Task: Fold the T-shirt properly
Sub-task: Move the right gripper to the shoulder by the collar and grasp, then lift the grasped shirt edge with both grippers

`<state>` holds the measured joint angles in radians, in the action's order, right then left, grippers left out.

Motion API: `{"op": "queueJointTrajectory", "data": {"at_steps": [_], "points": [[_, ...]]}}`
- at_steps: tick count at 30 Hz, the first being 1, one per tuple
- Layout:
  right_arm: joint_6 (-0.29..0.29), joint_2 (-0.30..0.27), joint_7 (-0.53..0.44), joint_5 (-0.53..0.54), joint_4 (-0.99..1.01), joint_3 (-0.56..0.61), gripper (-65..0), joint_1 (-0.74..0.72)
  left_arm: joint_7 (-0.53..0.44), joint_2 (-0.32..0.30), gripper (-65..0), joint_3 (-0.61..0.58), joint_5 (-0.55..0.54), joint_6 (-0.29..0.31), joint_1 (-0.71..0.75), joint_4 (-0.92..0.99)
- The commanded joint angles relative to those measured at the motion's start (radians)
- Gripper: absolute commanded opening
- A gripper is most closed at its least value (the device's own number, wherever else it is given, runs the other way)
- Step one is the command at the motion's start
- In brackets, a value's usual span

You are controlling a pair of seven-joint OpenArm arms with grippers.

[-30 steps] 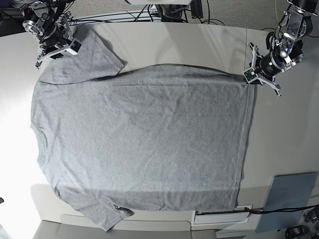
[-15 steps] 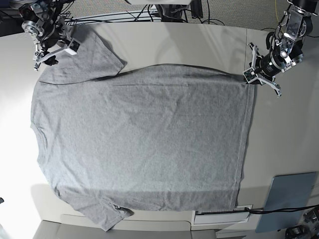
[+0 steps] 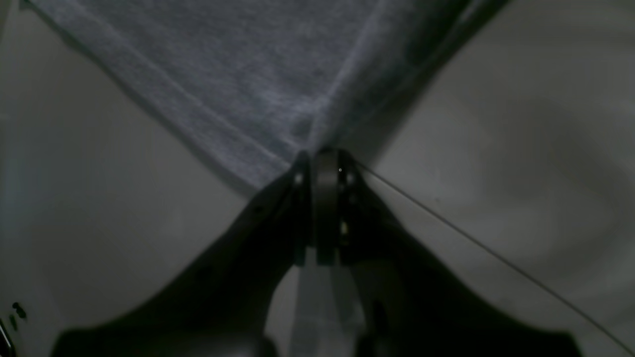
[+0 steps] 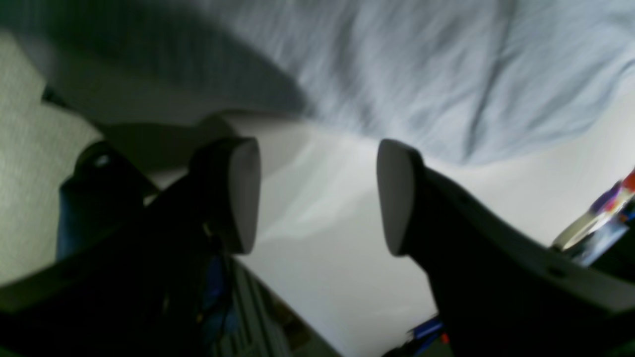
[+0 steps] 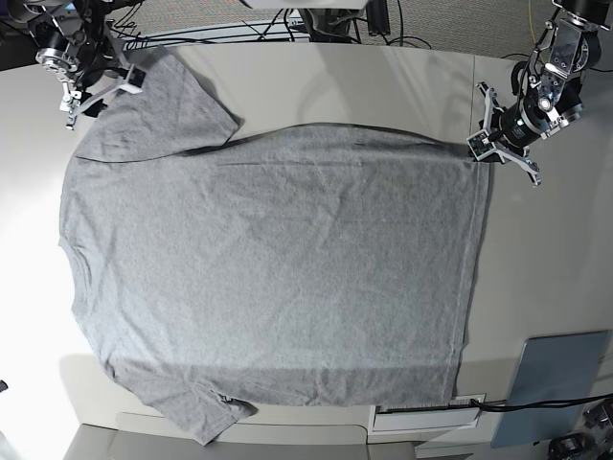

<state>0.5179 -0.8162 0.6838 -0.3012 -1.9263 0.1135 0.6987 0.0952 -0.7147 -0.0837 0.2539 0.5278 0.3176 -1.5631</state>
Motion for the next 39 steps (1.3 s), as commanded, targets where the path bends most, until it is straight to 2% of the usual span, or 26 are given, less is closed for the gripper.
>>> {"op": "queueJointTrajectory", "data": {"at_steps": [1, 8, 12, 16, 19, 24, 28, 35, 39], "points": [[-0.014, -0.020, -0.006, -0.007, -0.008, -0.008, -28.6, -0.016, 0.065, -0.003, -65.0, -0.008, 0.031, 0.042, 0.014, 0.011], [-0.008, -0.014, -0.032, -0.007, 0.011, -0.008, -28.6, -0.048, 0.065, -0.003, -65.0, -0.008, 0.031, 0.042, 0.014, 0.011], [0.029, -0.009, -0.051, -0.007, 0.011, 0.005, -28.6, -0.048, 0.064, -0.003, -65.0, -0.008, 0.031, 0.042, 0.014, 0.011], [0.028, -0.008, -0.049, -0.016, 0.012, 0.081, -28.6, -0.068, 0.065, -0.003, -65.0, -0.008, 0.031, 0.042, 0.014, 0.011], [0.011, 0.007, -0.029, -0.076, 0.039, 0.162, -28.6, -0.117, 0.065, -0.003, -65.0, -0.008, 0.031, 0.042, 0.015, 0.011], [-0.002, 0.044, 0.002, -0.077, 0.092, 0.265, -28.6, -0.215, 0.065, -0.003, -65.0, -0.008, 0.031, 0.042, 0.015, 0.011], [-0.002, 0.047, 0.002, -0.074, 0.092, 0.313, -28.6, -0.251, 0.065, -0.003, -65.0, -0.008, 0.031, 0.042, 0.015, 0.011], [0.006, 0.050, -0.015, -0.070, 0.116, 0.319, -28.6, -0.262, 0.065, -0.003, -65.0, -0.008, 0.031, 0.042, 0.015, 0.011], [0.054, 0.066, -0.026, -0.037, 0.197, 0.319, -28.6, -0.301, 0.065, -0.003, -65.0, -0.008, 0.031, 0.043, 0.015, 0.011]]}}
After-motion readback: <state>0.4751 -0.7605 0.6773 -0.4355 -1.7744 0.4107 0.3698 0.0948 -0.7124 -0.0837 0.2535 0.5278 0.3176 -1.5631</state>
